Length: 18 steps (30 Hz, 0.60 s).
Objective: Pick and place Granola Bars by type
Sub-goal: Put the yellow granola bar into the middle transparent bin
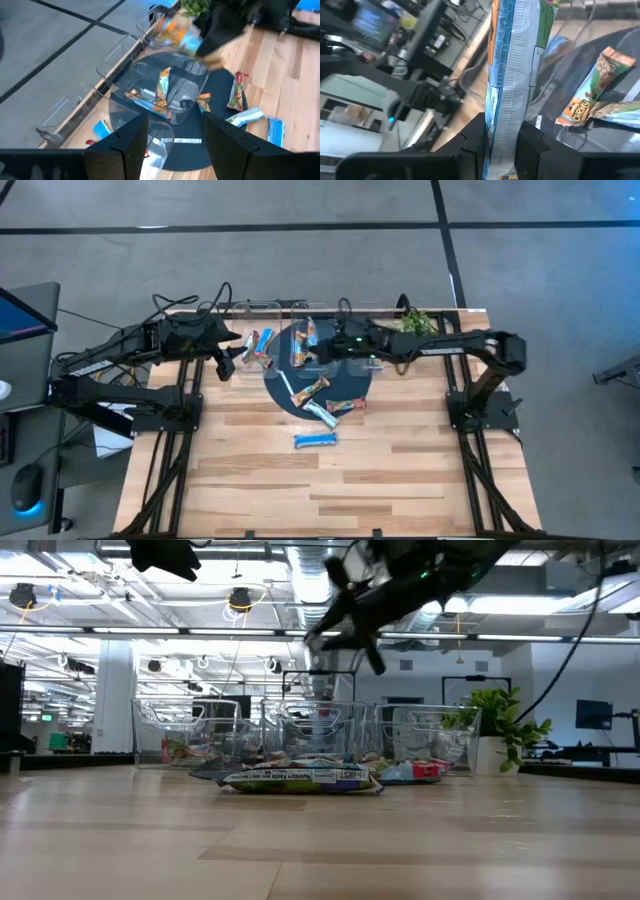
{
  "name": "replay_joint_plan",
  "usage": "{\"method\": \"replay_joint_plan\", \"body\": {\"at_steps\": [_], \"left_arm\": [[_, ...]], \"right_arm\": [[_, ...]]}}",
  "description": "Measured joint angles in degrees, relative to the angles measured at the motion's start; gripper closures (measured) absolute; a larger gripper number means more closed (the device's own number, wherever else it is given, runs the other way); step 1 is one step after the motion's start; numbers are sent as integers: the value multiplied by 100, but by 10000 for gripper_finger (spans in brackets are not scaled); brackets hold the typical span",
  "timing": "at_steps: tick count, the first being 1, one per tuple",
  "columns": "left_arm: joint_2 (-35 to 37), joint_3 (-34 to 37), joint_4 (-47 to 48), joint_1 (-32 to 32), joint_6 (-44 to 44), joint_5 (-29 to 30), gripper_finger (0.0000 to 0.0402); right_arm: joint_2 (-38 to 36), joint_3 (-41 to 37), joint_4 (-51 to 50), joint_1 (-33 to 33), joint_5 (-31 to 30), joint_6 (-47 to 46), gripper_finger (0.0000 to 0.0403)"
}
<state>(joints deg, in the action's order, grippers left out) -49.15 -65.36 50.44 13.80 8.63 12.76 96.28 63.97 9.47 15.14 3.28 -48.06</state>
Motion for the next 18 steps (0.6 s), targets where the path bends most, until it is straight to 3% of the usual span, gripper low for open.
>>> {"method": "replay_joint_plan", "body": {"at_steps": [8, 18], "left_arm": [[0, 0, -103, 0, 162, -20, 221], [0, 0, -107, 0, 218, -22, 221]], "right_arm": [[887, 709, -149, 428, 232, -7, 337], [991, 784, -807, 804, 757, 47, 315]]}}
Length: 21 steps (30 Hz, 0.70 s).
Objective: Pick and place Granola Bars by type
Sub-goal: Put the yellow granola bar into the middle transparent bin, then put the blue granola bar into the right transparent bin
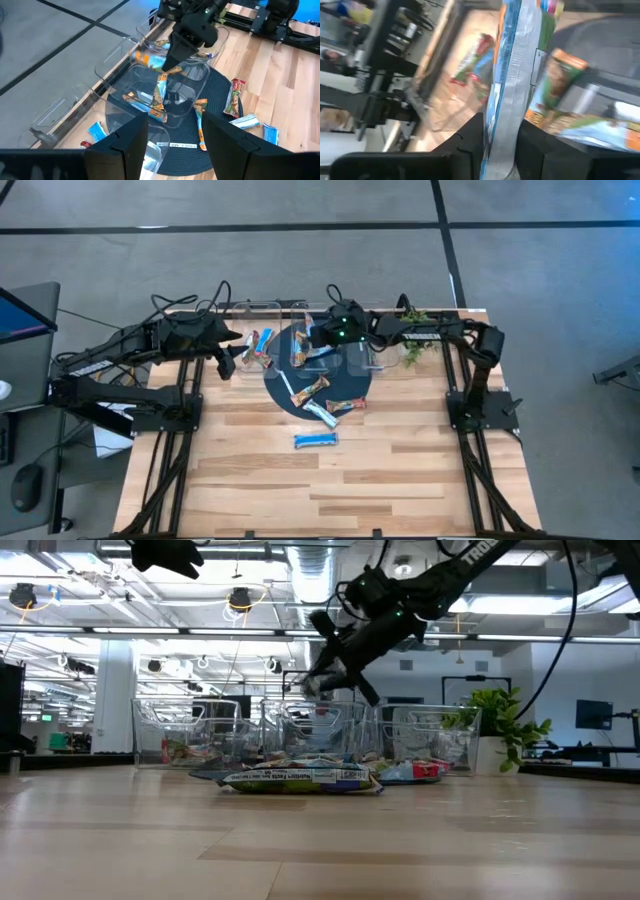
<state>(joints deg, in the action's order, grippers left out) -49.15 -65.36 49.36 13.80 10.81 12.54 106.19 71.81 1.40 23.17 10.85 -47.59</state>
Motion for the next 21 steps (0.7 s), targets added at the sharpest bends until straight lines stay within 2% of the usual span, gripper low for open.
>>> {"method": "replay_joint_plan", "body": {"at_steps": [12, 17, 21], "left_arm": [[0, 0, -94, -1, 71, 13, 221], [0, 0, -92, -2, 210, -40, 221], [0, 0, -89, 0, 254, -408, 221]], "right_arm": [[-45, -6, 198, -31, 128, 295, 205], [-270, -8, 375, -109, 120, 662, 185], [-649, -9, 265, -222, 130, 1227, 185]]}}
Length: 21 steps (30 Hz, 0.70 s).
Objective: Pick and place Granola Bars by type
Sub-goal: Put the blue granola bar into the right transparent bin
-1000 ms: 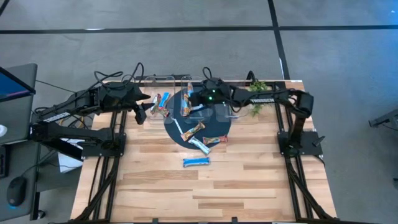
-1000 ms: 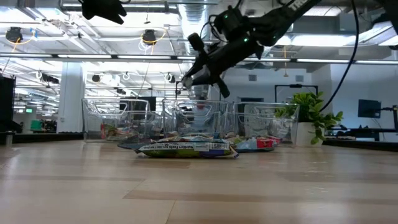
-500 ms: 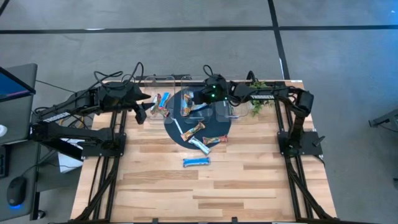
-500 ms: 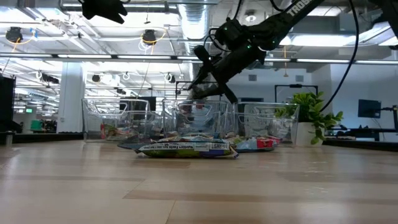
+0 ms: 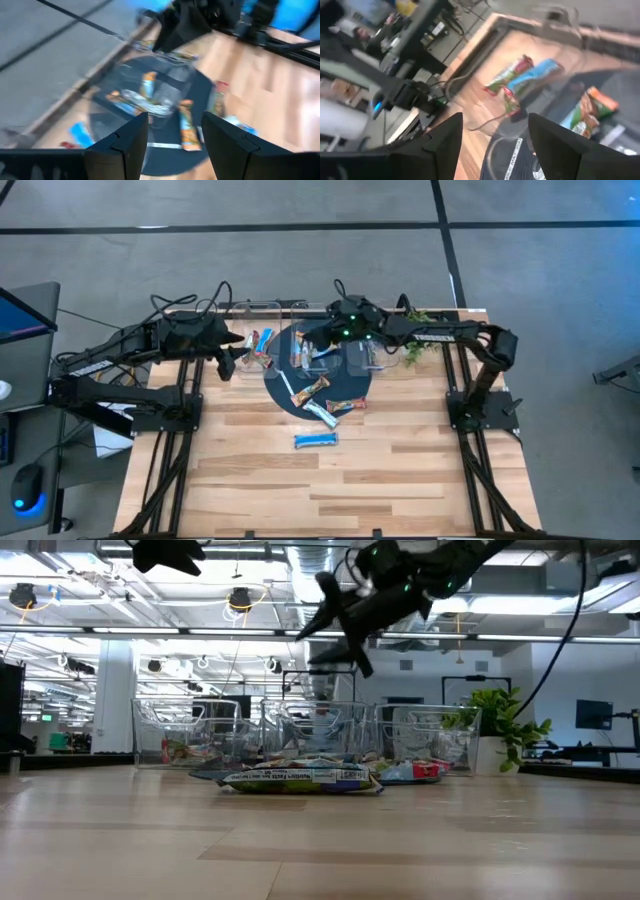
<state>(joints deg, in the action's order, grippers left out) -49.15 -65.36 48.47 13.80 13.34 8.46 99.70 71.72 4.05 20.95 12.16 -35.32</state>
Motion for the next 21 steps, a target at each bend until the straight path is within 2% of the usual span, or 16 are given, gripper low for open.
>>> {"method": "replay_joint_plan", "body": {"at_steps": [5, 10, 12, 16, 21], "left_arm": [[-174, -9, 4, -4, -4, -940, 221], [-616, -9, -25, -256, -171, -1120, 221], [-854, -9, -85, -411, -380, -1119, 221], [-1364, -9, -411, -625, -812, -1118, 221], [-2001, -7, -809, -747, -1109, -1215, 221]], "right_arm": [[-751, 0, -775, -402, 125, 1137, 194], [-1481, 2, -2115, -1020, 84, 2114, 206], [-1691, 2, -2684, -1294, -155, 2227, 211], [-1965, 2, -3663, -1849, -1038, 2198, 222], [-2038, 2, -4345, -2434, -1819, 1995, 234]]}}
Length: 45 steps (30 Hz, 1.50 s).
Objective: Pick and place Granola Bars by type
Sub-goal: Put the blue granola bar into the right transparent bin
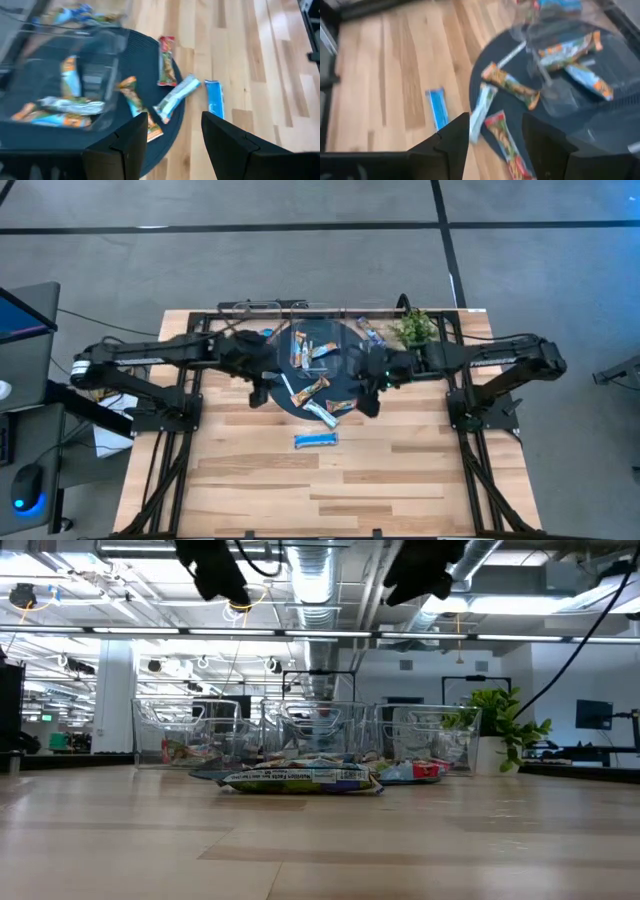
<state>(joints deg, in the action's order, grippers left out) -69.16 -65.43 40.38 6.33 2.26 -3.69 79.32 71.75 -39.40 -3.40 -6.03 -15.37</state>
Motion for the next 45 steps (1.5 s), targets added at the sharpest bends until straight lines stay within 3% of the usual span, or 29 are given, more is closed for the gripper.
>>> {"method": "replay_joint_plan", "body": {"at_steps": [5, 11, 16, 24, 30, 36, 42, 45], "left_arm": [[-719, 0, -127, -179, -80, -499, 221], [-1590, 4, -134, -530, -100, -556, 221], [-2093, 11, -236, -722, 36, -723, 221], [-2228, 7, -495, -761, 342, -802, 221], [-2228, 7, -408, -761, 370, -782, 221], [-2188, 7, -28, -761, 325, -787, 221], [-2109, 7, 345, -759, 115, -764, 221], [-2062, 7, 406, -761, 59, -766, 221]], "right_arm": [[184, -2, -410, -407, -464, -232, 243], [173, -13, -931, -731, -1239, -565, 254], [14, -4, -1082, -921, -1206, -534, 261], [204, -9, -1043, -1135, -1169, -116, 266], [695, -272, 384, -1157, -551, 826, 265], [1528, -326, 1370, -1038, -354, 1525, 266], [2366, -334, 2416, -807, 1166, 1540, 265], [2621, -331, 2711, -754, 1617, 1453, 266]]}}
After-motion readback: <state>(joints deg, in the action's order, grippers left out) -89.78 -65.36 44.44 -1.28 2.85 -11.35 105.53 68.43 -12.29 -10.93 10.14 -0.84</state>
